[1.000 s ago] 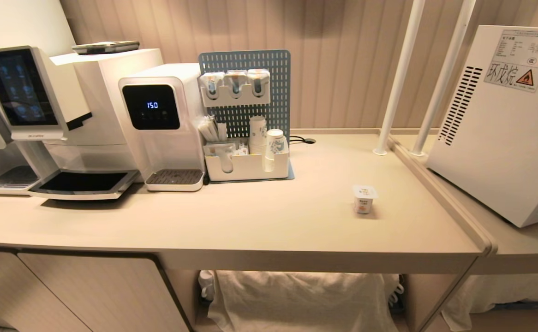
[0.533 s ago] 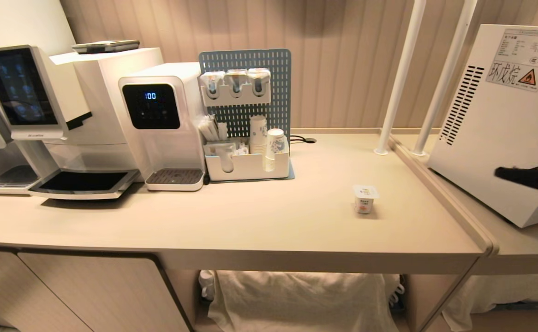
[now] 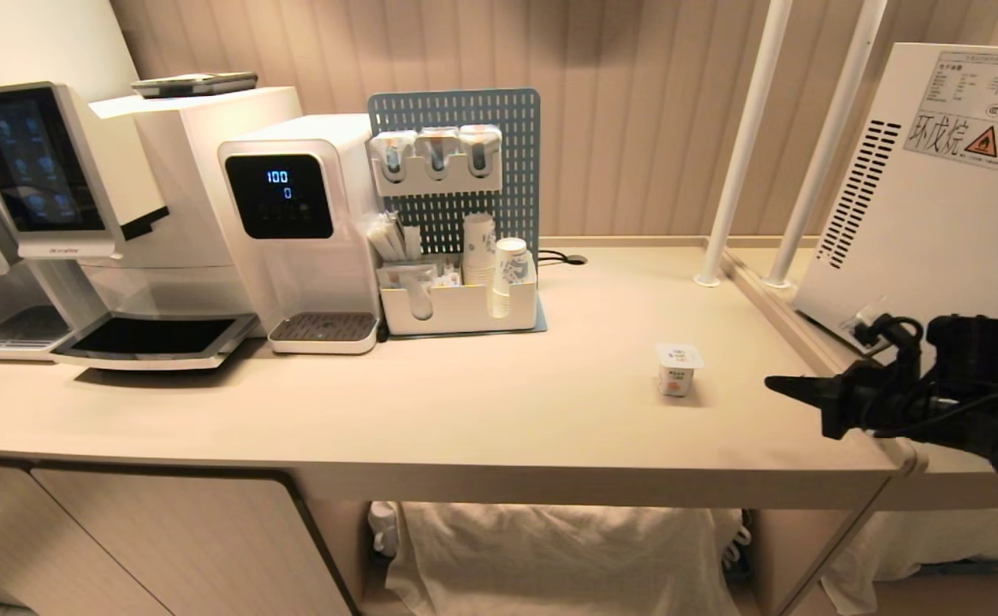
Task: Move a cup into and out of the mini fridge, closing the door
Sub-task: Put the yoghurt in the freezer
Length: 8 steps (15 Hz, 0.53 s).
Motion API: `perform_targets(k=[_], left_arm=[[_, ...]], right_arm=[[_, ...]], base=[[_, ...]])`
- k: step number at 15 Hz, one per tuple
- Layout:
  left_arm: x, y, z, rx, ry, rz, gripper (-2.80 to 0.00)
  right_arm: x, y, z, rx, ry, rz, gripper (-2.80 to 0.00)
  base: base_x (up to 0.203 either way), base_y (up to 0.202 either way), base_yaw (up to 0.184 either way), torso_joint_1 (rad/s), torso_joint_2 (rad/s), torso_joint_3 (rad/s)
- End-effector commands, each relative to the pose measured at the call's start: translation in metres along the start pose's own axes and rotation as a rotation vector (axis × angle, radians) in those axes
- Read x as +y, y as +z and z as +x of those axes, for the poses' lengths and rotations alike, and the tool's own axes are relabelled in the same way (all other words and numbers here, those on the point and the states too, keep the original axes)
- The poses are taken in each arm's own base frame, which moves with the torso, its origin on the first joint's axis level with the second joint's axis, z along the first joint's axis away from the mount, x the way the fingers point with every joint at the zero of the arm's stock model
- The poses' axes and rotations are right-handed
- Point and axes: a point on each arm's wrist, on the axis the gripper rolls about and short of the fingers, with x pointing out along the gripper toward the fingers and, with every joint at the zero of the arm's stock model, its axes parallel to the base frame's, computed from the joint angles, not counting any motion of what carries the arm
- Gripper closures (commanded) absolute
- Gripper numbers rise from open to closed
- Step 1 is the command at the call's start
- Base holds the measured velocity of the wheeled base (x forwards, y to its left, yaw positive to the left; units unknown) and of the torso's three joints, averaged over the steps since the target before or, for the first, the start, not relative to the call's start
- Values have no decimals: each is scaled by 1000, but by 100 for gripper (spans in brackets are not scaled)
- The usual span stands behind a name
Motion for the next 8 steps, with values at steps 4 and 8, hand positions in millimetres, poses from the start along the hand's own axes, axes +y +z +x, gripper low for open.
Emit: perform_targets(k=[4, 8], left_arm=[[0, 0, 0, 0, 0, -1, 0], [0, 0, 0, 2, 0, -3, 0]], right_arm=[[-24, -41, 93, -34, -90, -124, -280], [-16, -22, 133, -78, -97, -154, -280]], base=[[0, 0, 0, 0, 0, 0], [0, 0, 0, 0, 0, 0]])
